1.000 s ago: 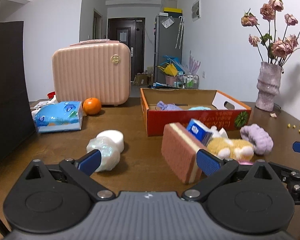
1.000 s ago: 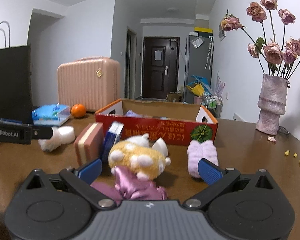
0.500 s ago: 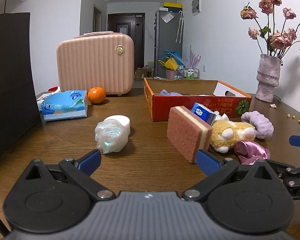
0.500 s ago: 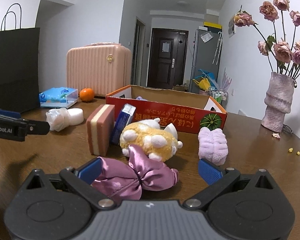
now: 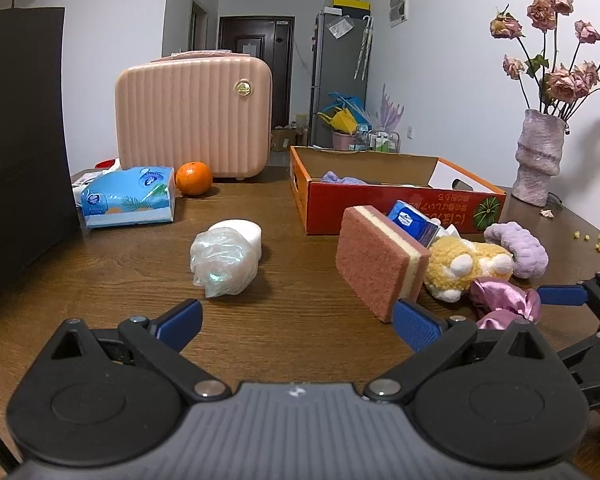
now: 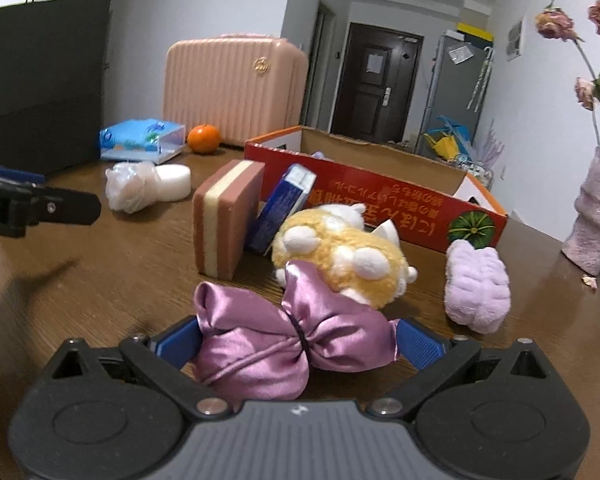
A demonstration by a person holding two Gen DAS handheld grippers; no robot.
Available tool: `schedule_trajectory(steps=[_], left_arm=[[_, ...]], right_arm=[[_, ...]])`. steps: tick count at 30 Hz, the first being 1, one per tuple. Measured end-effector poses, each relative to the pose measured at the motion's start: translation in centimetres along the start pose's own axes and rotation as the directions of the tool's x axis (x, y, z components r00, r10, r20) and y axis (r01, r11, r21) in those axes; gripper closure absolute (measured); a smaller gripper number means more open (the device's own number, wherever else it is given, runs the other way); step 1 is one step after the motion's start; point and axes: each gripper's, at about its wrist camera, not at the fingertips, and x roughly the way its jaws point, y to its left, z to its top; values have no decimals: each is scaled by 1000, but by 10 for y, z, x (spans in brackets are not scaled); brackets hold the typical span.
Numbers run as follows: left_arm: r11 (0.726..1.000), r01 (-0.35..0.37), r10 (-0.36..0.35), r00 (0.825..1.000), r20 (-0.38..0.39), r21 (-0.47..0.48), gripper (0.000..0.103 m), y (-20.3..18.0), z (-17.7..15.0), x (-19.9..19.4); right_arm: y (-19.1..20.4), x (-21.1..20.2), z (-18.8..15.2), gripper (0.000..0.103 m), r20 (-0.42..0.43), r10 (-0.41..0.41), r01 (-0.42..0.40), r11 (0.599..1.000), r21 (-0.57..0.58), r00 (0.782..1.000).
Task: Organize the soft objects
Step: 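Grasp the pink satin bow scrunchie with the right tool, then lift the pink scrunchie with the right tool and carry it toward the box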
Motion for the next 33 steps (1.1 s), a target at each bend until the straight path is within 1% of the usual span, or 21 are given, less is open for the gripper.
schedule_trajectory(steps=[9,12,15,19,20,22,23,24,26,29,33], left_arm=[[1000,1,-1,1000,-4,-10,0,3,1,2],[1000,0,0,1000,-6,-11,0,3,1,3],[1000,1,-1,1000,-9,-13,0,3,1,4],[1000,-4,3,1000,-14,-15,0,3,1,5],[1000,-5,5,1000,-13,-15,0,4,1,5],[1000,-7,6,1000,-10,-16,0,3,1,4],[1000,-8,8,1000,-8,-17,0,4,1,4],[1000,-11,11,1000,-8,-18,0,4,1,4],[1000,-14,14,1000,-9,-20,0,5,1,4],[1000,-21,21,1000,-13,-23,0,5,1,6],[999,-31,31,999,-18,-25,0,5,1,8]], right_arm=[[-3,24,7,0,-53,61,-62,998,-14,997],[-4,31,8,3,-65,72,-74,997,-16,995],[-7,36,9,7,-76,90,-90,996,6,993],[-9,37,9,18,-70,92,-91,996,21,993],[-10,37,9,24,-68,90,-88,996,26,994],[-12,38,10,30,-66,81,-79,996,35,994],[-13,38,10,37,-65,75,-73,997,37,995],[-13,37,9,41,-65,68,-65,997,39,996],[-14,36,9,51,-65,44,-41,998,41,997],[-18,33,9,58,-61,41,-36,997,66,997],[-22,25,8,61,-43,39,-36,995,89,998]])
